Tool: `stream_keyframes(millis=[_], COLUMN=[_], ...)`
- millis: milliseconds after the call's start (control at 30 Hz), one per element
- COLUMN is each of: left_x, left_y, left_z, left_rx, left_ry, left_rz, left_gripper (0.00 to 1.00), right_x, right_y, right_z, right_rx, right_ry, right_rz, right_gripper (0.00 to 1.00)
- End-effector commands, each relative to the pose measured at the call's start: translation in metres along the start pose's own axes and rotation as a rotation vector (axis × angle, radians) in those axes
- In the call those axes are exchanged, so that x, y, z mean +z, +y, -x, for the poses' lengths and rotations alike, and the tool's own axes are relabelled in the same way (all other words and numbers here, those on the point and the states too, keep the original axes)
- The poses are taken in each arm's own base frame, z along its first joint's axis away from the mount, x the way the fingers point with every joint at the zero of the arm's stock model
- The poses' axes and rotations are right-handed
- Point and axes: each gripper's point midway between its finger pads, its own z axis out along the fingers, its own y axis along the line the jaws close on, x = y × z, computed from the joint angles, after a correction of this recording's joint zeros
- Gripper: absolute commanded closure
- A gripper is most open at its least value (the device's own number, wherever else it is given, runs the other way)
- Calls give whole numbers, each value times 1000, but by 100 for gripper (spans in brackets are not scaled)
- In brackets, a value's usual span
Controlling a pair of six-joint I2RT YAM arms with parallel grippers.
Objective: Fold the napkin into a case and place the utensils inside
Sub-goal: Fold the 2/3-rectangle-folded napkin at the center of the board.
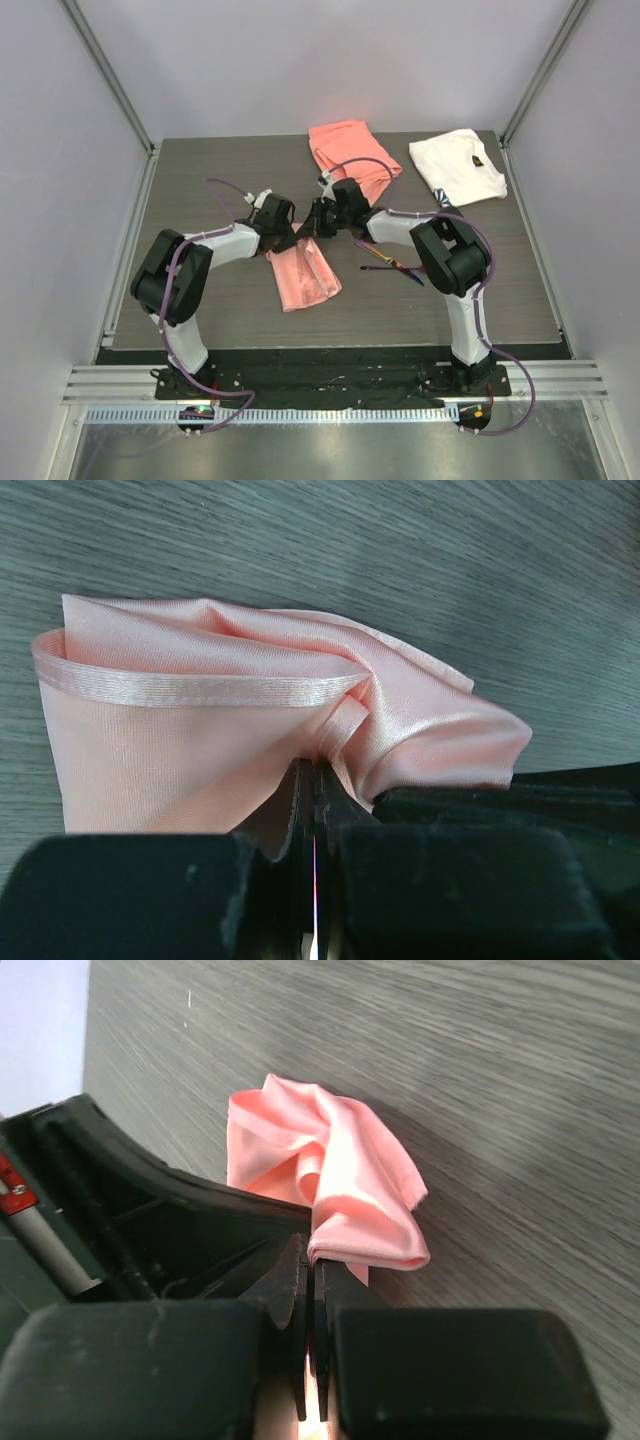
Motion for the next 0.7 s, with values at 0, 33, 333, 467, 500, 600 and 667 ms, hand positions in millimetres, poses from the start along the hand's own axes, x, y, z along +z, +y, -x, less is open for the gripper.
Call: stream_keyframes(millis=[0,33,333,467,500,600,667], left_x=[-2,-3,-34,-28,-25,-13,-4], left_y=[-7,-8,5,19,17,9,6], left_z=[1,1,20,29,31,24,21], left_rx=[-19,-22,-120,-154,-149,-150,-158], left_ry=[10,12,46,60,64,106,108], left_rz=[-39,-47,-50,-40,-52,-84,-98], left_gripper=[100,100,100,100,100,100,100], right_x=[-11,-11,-12,-13,-15,-16,-15], right_y=[24,22,13,10,10,13,19], right_z=[21,20,15,17,17,21,22], right_rx=[-172,-183,-212,-226,-228,-235,-244], right_ry=[-22,-17,-4,-8,-11,-18,-21], right_rz=[-35,-54,-100,-123,-125,-126,-118], right_gripper=[99,99,98,98,99,98,98])
